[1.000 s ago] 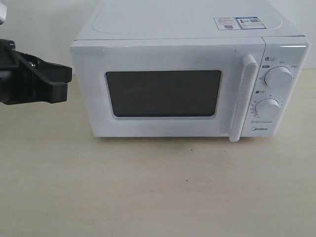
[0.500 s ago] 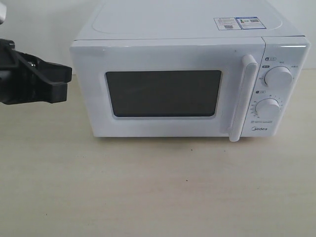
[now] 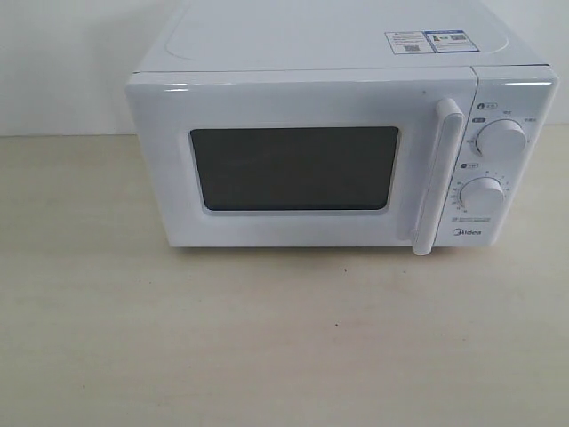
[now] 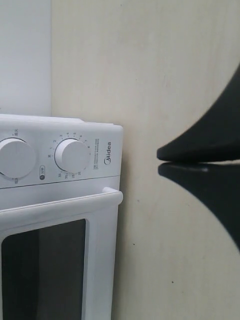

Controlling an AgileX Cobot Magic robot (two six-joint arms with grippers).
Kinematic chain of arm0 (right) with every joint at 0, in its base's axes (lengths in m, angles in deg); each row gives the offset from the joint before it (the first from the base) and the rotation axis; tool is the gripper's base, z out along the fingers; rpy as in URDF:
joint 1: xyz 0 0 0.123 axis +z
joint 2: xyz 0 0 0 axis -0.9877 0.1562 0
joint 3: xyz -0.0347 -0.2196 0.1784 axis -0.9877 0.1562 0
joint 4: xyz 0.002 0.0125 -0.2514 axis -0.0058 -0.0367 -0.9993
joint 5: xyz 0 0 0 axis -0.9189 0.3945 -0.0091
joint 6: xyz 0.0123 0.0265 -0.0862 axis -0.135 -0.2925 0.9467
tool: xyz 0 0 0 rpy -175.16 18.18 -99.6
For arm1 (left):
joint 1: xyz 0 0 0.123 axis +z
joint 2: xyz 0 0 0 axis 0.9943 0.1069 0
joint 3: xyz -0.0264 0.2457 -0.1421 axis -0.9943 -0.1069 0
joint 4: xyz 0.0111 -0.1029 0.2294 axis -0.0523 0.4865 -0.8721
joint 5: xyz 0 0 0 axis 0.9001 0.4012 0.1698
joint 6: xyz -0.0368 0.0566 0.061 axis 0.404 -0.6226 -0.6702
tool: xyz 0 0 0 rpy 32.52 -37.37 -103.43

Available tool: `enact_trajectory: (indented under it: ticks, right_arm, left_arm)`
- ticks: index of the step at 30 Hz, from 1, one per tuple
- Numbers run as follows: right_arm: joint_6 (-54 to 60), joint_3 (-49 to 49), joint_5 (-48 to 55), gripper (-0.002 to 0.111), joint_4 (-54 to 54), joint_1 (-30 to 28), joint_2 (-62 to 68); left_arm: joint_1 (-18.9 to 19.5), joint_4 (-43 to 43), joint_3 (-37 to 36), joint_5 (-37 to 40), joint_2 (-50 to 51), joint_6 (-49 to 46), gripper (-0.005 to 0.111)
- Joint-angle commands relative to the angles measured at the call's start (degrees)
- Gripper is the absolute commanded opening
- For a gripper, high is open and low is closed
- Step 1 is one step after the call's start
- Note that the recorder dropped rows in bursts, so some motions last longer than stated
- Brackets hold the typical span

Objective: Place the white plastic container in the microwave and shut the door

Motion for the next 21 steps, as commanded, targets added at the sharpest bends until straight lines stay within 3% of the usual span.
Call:
enact_trajectory:
  ticks: [1,5,9,21]
  right_arm:
    - [0.2,0.0,-0.1,0.000,0.0,-0.1,-0.3]
    - [0.2,0.0,-0.1,0.000,0.0,-0.1,-0.3]
    - [0.2,0.0,-0.1,0.000,0.0,-0.1,-0.3]
    - [0.2,0.0,-0.1,0.000,0.0,-0.1,-0.3]
  left_arm:
    - [7.4,0.0,-4.0,0.3,-9.0,2.4,0.004]
    - [11.7,-1.3,-9.4,5.2,-18.3,2.4,0.004]
    - [13.4,-1.4,-13.9,8.1,-26.3,3.9,0.004]
    - [13.6,-1.5,-23.9,9.0,-40.7,36.2,0.004]
